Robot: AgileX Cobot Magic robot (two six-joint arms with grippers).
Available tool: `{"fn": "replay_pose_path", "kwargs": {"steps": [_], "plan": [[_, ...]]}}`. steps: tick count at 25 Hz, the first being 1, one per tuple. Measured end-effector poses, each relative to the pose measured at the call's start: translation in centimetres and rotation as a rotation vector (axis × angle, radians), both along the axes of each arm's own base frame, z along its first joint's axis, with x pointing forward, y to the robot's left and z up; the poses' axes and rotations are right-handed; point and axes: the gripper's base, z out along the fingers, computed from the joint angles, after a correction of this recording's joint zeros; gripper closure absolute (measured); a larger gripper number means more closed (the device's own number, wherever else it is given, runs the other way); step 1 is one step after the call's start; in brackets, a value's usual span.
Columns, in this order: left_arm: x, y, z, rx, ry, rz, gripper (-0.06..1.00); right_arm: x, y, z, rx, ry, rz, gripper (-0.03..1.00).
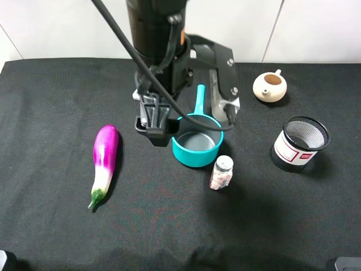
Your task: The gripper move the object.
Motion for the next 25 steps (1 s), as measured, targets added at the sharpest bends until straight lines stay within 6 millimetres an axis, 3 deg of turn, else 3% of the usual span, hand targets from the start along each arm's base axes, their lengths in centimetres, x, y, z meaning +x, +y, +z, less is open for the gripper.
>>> {"fn": "replay_pose_path", "kwargs": {"steps": [12, 25], "plan": [[-2.2, 2.7, 6.9, -0.167, -0.081, 0.044, -0.05, 0.0, 0.0, 0.0, 0.000, 0.000, 0.000, 0.27], [-4.8, 6.3, 12.8, -0.330, -0.181, 0.087, -0.05, 0.0, 0.0, 0.0, 0.000, 0.000, 0.000, 0.27]]}}
